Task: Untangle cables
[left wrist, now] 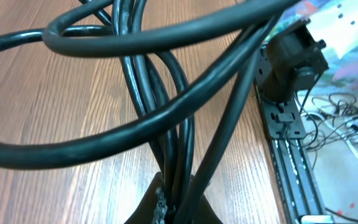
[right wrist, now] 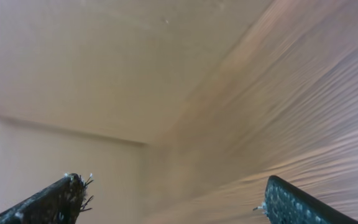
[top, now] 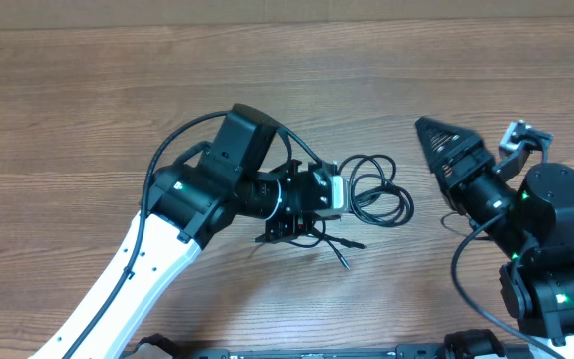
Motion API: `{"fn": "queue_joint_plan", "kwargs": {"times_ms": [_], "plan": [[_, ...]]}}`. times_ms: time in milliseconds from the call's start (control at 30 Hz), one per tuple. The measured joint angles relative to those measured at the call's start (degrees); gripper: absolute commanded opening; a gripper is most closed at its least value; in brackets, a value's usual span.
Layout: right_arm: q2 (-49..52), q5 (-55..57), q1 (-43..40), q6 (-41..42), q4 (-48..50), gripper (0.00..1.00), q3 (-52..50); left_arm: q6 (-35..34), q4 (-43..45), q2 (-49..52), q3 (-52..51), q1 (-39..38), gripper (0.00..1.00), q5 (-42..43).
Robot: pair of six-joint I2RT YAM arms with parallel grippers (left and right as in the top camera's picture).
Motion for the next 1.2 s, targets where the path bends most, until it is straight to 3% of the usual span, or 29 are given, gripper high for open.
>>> {"fn": "queue_joint_plan", "kwargs": {"times_ms": [267, 467, 700, 867, 1200], "plan": [[0.0, -1.42, 0.0, -30.27, -6.14, 1.0, 0.0, -3.28, -0.48, 0.0, 0.0, 3.02, 0.04, 0.02], [0.0, -4.39, 0.0, -47.15, -11.37, 1.0, 0.0, -4.22, -5.2, 0.0, 0.0, 6.88, 0.04, 0.0], [0.0, -17.35, 0.0, -69.51, -17.92, 1.0, 0.0, -4.17, -7.56, 0.0, 0.0, 8.07, 0.04, 0.48], [0.0, -23.32, 0.0, -78.97, -17.9, 1.0, 0.0, -3.91, -9.88, 0.0, 0.0, 6.16, 0.04, 1.55], [0.0, -27.28, 0.0, -87.58, -17.38, 0.93, 0.0, -3.04, -11.85, 1.4, 0.0, 3.19, 0.04, 1.55]]}}
